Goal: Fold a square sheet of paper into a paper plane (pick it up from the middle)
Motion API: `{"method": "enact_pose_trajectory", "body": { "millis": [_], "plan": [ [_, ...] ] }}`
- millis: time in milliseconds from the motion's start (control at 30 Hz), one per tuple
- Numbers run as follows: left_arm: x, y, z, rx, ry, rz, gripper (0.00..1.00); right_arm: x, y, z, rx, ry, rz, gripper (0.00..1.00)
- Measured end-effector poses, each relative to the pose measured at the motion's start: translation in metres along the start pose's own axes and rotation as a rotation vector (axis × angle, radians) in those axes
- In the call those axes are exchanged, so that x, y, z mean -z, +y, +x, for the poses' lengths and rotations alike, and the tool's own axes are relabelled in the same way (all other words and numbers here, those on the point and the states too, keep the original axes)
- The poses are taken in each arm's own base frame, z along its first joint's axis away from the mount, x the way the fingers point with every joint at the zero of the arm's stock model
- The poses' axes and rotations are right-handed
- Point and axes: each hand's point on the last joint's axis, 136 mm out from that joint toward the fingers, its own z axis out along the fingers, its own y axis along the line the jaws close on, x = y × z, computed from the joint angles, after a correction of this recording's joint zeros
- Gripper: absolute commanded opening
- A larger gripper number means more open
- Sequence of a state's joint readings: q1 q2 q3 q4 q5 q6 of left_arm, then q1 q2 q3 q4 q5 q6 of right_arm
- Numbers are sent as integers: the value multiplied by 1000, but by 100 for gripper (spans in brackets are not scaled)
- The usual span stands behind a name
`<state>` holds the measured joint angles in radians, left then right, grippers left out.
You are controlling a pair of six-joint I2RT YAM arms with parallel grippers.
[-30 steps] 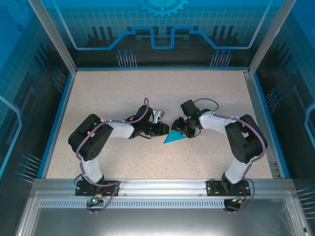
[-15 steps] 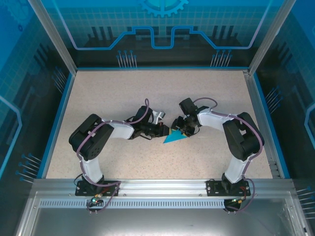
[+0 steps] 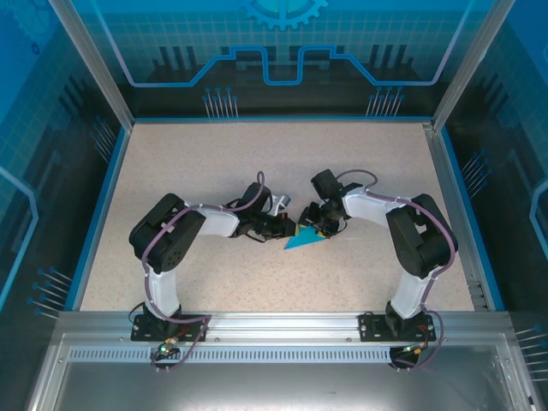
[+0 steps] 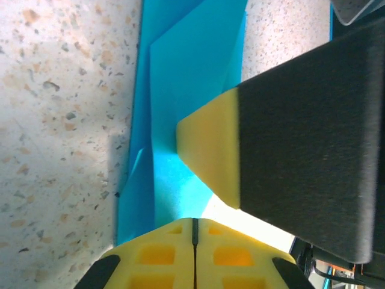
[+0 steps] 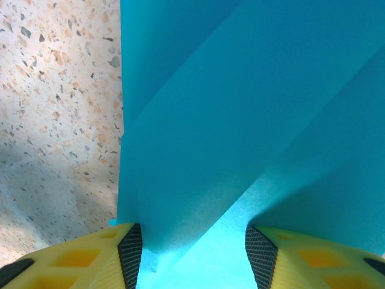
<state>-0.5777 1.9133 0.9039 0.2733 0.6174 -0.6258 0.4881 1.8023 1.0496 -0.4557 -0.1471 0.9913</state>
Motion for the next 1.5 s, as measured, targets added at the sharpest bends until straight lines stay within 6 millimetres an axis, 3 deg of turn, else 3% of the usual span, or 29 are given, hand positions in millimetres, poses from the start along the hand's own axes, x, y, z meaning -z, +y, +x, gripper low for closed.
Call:
{"method": "enact_pose_trajectory", "body": {
  "millis": [733, 1100, 1500],
  "plan": [
    [-7, 15, 0, 17, 37, -97, 4, 5, 2, -1, 12, 25, -40, 57],
    [-8, 17, 1, 22, 44, -103, 4, 4, -5, 0, 1, 26, -19, 44],
    [-8, 15, 0, 24, 47, -104, 6, 1, -10, 0, -26, 60, 20, 39]
  ]
}}
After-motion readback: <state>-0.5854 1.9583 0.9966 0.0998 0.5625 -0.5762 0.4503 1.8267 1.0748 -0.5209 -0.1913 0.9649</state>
